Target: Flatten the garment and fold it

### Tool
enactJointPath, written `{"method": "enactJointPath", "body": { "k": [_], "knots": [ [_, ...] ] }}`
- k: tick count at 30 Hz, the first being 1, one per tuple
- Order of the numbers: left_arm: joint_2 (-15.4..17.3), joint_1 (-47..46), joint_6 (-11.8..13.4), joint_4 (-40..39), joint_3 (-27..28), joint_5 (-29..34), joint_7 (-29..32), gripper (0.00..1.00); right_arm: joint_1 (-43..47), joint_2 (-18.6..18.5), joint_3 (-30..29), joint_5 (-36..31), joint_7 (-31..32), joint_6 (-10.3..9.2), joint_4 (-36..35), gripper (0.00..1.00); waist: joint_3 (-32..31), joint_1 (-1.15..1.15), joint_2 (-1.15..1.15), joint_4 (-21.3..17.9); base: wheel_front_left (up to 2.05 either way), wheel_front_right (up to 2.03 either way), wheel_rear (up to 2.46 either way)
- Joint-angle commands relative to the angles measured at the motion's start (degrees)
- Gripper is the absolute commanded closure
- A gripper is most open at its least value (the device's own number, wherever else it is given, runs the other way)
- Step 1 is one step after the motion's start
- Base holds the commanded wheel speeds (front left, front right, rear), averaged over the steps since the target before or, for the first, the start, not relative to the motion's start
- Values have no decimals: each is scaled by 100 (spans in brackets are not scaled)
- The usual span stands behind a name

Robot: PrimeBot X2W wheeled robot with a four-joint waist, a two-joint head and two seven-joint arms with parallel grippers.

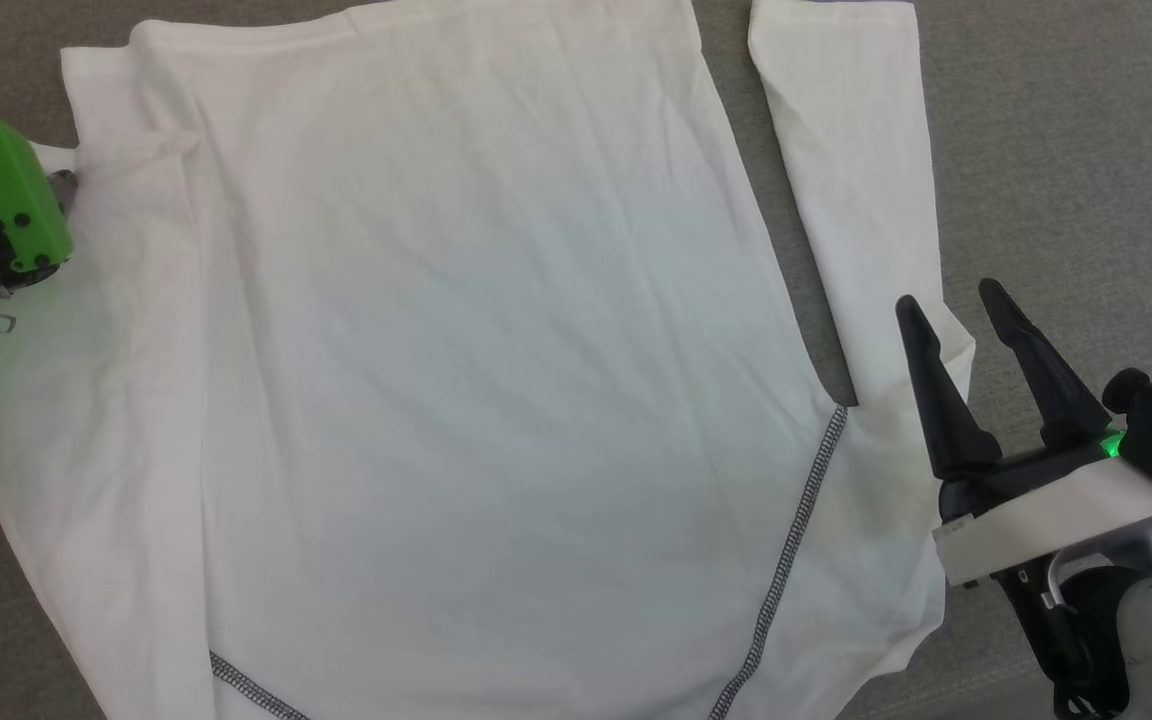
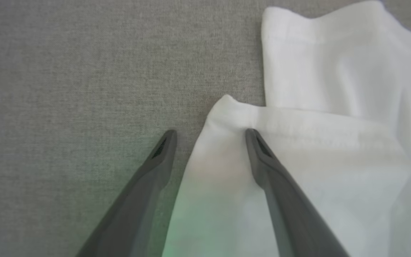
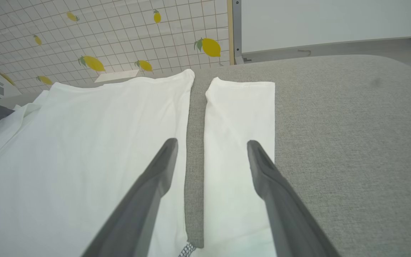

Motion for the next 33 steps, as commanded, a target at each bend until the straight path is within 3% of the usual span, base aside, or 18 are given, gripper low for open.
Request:
{"method": "enactJointPath", "body": {
  "k": [1, 2, 8, 15, 19, 28, 33],
  "knots": [
    [-16, 258, 2, 4, -56, -81, 151, 53, -37, 35, 4, 6, -32, -10, -2, 0, -1, -1, 0, 2, 0, 0, 0],
    [-2, 300, 5, -55, -54, -102, 181, 100, -36, 37, 1, 4, -28, -10, -4, 0, -2, -1, 0, 5, 0, 0, 0],
    [136, 465, -26, -330, -16, 124, -511, 100, -40, 55, -21, -14, 5, -10, -1, 0, -96, -1, 0, 62, 0, 0, 0],
    [-7, 715, -458, -612, 231, 28, -1851, 100, 69, 62, -129, -74, 76, -10, 1, 0, -601, -1, 0, 294, 0, 0, 0],
    [-123, 1067, -675, -1102, 273, -91, -2317, 100, 257, 89, -247, -127, 171, -10, -40, 0, -1053, -1, 0, 499, 0, 0, 0],
    [-356, 1989, -795, -3338, -160, -161, -2417, 100, 837, 188, -543, -260, 422, -10, -296, 0, -1923, -1, 0, 897, 0, 0, 0],
    [-816, 2284, -828, -4299, -770, -192, -2305, 100, 1012, 265, -584, -279, 545, -10, -439, 0, -2141, -1, 0, 1018, 0, 0, 0]
  ]
}}
